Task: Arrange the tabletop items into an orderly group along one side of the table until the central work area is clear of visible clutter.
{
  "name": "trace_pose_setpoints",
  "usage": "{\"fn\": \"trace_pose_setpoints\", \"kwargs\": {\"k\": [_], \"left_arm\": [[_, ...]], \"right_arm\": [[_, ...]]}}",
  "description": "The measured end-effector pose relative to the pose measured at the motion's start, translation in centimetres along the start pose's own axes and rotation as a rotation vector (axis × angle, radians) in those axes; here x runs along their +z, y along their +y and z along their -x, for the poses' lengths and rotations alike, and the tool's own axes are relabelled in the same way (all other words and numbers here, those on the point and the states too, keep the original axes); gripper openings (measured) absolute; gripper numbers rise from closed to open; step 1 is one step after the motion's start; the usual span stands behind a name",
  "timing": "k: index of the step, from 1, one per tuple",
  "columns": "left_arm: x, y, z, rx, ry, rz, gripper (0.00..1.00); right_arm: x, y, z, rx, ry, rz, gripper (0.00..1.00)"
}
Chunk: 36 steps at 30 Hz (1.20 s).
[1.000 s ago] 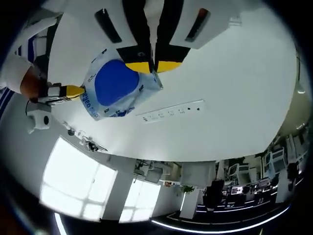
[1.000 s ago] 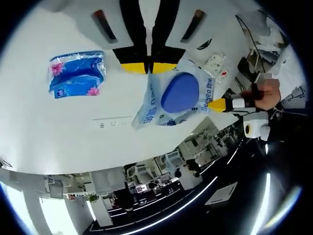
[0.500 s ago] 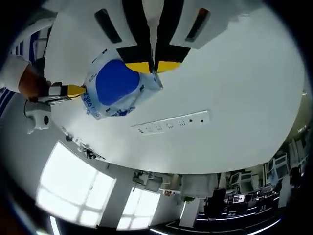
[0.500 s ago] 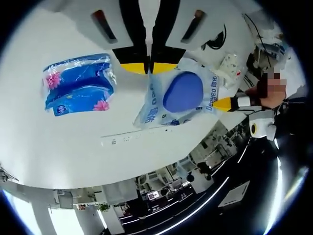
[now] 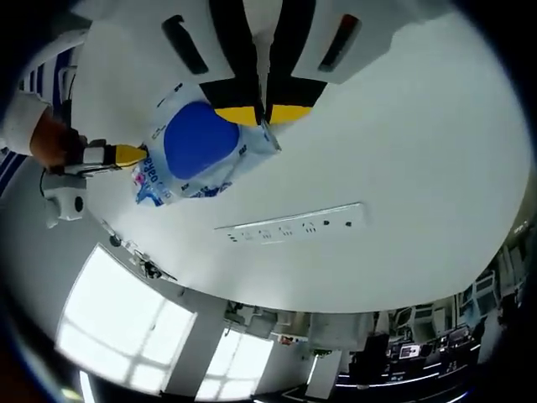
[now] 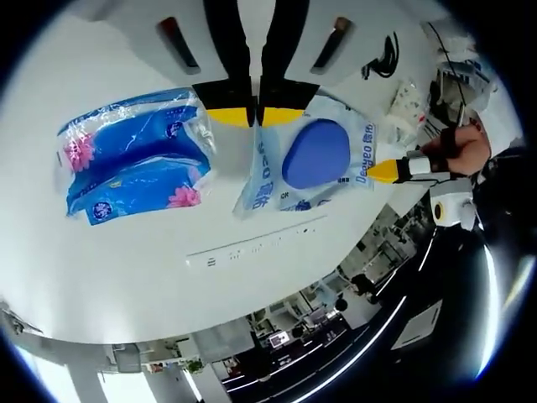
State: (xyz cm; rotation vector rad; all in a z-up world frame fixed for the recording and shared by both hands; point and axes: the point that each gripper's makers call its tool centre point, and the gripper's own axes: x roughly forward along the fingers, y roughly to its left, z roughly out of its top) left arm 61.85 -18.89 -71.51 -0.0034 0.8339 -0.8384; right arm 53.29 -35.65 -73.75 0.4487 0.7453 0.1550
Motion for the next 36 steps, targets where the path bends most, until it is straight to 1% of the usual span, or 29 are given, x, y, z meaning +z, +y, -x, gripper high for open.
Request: {"fn": "trace_pose_setpoints", "kwargs": {"k": [9,11,14,16,19,24,29,33,36], "left_arm": [[-0.6,0.0,-0.8,-0.008,0.016,0.013,0.00],[-0.5,0.0,-0.9,-0.006,0.014,0.012,0.00],[-0.6,0.1,-1.0,-0.005,0.017,0.020,0.00],[-0.9,0.1,-1.1,0.000,0.029,0.000,0.00],[-1.0,0.2,-1.1,0.002,0.030,0.010,0.00],[-1.2,0.3,-1.2,0.005,0.029,0.026,0.00],[-1.3,0.3,-1.2,0.010,0.026,0.019,0.01],[-1.3,0.6,-1.3,0.020,0.017,0.030,0.04],[-1.5,0.7,-1.3,0.019,0.023,0.034,0.10]], "right_arm": [[-0.6,-0.6,-0.5,-0.028,0.004,-0.027,0.00],[-0.5,-0.7,-0.5,-0.028,-0.004,-0.046,0.00],[-0.4,-0.9,-0.5,-0.031,-0.007,-0.049,0.01],[-0.4,-0.9,-0.5,-0.032,-0.008,-0.052,0.01],[-0.2,-0.9,-0.4,-0.031,-0.021,-0.059,0.03],[-0.2,-0.9,-0.2,-0.037,-0.023,-0.061,0.04],[-0.2,-0.9,0.1,-0.043,-0.026,-0.058,0.05],[-0.1,-0.9,0.2,-0.044,-0.029,-0.057,0.06],[-0.1,-0.8,0.3,-0.047,-0.029,-0.056,0.07]]}}
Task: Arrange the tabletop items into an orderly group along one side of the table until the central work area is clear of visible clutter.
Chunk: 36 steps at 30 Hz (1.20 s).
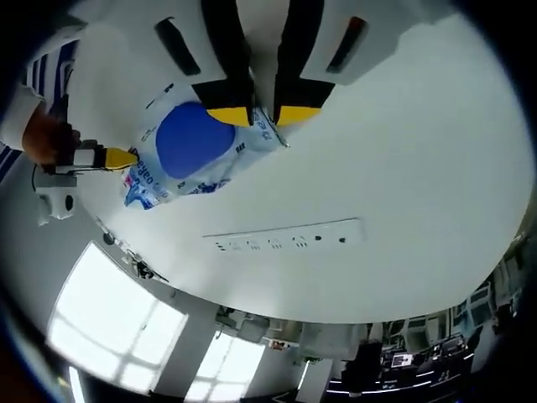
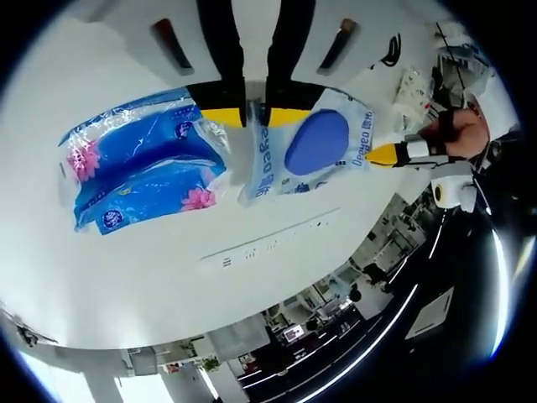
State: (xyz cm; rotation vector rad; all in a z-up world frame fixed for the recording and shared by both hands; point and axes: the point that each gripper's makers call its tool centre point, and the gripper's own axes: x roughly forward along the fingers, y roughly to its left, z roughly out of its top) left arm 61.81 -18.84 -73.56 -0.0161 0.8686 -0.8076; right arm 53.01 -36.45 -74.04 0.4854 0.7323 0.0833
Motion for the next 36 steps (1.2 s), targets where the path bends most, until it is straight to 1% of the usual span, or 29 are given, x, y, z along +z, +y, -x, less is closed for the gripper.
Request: {"fn": "trace_pose_setpoints", "kwargs": {"k": [3,10,12,15,23,27,36], "left_arm": [[0.0,0.1,0.1,0.006,-0.002,0.000,0.15],[0.3,0.2,0.5,0.007,-0.014,0.001,0.22],[0.3,0.1,0.7,0.008,-0.016,-0.001,0.23],[0.5,0.1,0.9,0.007,-0.022,-0.001,0.25],[0.7,0.1,1.9,0.011,-0.036,-0.001,0.31],[0.9,0.1,2.5,0.017,-0.042,-0.007,0.37],[1.3,0.5,4.1,0.021,-0.064,-0.007,0.47]], "right_arm": [[-0.1,0.1,0.1,-0.001,0.001,0.001,0.08],[-0.3,0.3,0.4,-0.006,-0.001,0.008,0.12],[-0.4,0.3,0.5,-0.012,0.002,0.026,0.15],[-0.2,0.3,0.8,-0.015,-0.008,0.018,0.19],[-0.1,0.7,1.3,-0.010,-0.017,0.029,0.20],[0.0,1.1,1.7,-0.002,-0.025,0.030,0.20],[0.6,1.7,2.6,0.009,-0.045,0.044,0.21]]}}
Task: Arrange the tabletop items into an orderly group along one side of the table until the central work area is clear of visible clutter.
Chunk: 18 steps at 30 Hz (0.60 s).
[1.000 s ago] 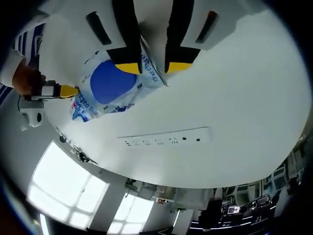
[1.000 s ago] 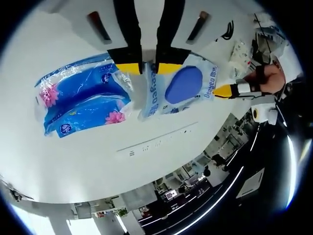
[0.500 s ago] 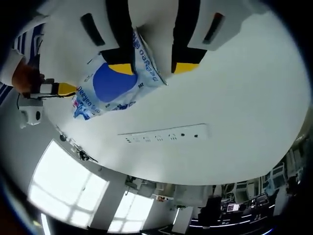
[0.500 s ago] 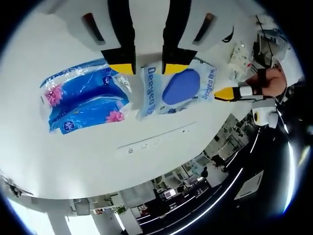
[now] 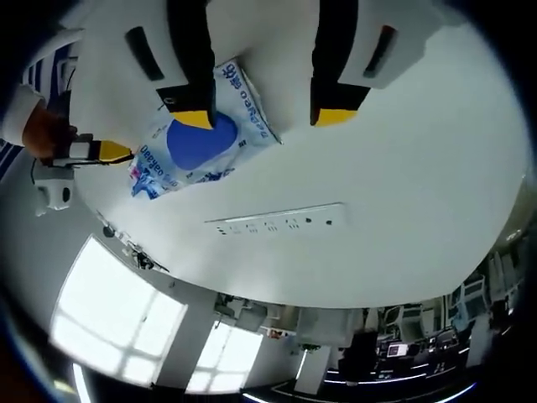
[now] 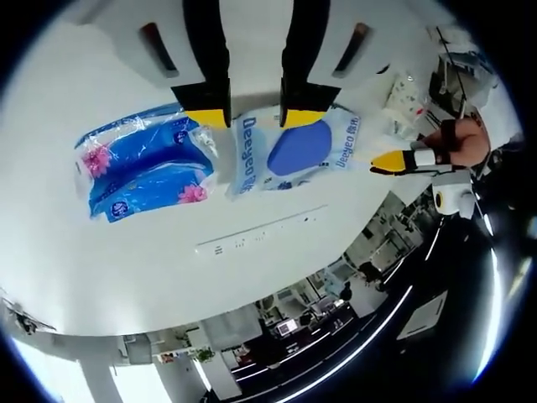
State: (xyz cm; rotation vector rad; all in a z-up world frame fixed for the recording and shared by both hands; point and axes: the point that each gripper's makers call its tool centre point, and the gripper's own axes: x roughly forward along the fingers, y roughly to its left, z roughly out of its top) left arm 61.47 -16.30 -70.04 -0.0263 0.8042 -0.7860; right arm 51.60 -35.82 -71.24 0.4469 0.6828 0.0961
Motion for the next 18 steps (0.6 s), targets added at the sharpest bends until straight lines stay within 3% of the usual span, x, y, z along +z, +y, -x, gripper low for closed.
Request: {"fn": "trace_pose_setpoints", "kwargs": {"k": [18], "left_arm": [[1.5,0.9,4.7,0.032,-0.080,0.013,0.64]], "right_arm": [[1.3,1.9,2.0,0.039,-0.023,0.079,0.30]]}}
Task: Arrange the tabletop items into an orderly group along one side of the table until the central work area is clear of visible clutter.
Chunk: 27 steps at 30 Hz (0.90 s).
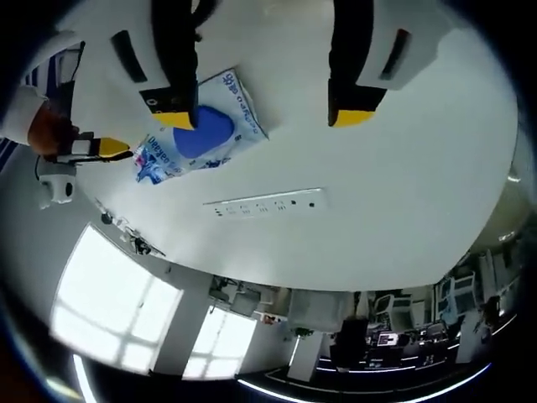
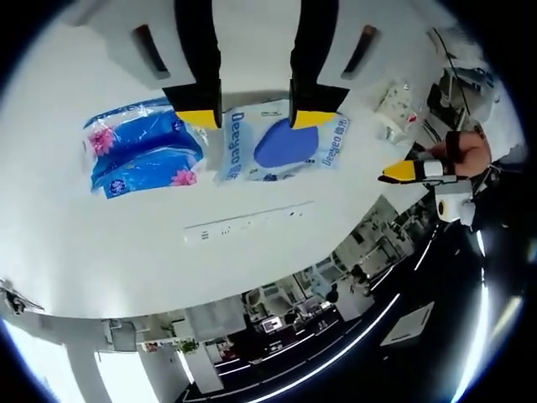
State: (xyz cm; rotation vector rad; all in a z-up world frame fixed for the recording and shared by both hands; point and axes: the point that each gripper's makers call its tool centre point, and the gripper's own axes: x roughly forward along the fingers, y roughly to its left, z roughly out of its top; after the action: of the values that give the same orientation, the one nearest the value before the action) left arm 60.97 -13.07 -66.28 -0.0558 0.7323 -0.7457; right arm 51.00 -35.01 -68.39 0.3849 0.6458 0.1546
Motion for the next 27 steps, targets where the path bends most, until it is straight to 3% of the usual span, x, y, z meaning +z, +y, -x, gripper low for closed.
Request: {"fn": "trace_pose_setpoints", "kwargs": {"k": [6,17,27], "left_arm": [[0.8,0.0,2.1,0.005,-0.035,0.004,0.66],[2.0,-0.2,6.7,0.021,-0.102,-0.005,0.70],[1.5,-0.3,10.6,0.036,-0.133,-0.020,0.72]], "right_arm": [[0.3,2.0,1.0,0.032,0.001,0.062,0.39],[1.8,4.7,2.3,0.113,-0.029,0.115,0.45],[2.8,6.8,3.2,0.171,-0.047,0.152,0.47]]}}
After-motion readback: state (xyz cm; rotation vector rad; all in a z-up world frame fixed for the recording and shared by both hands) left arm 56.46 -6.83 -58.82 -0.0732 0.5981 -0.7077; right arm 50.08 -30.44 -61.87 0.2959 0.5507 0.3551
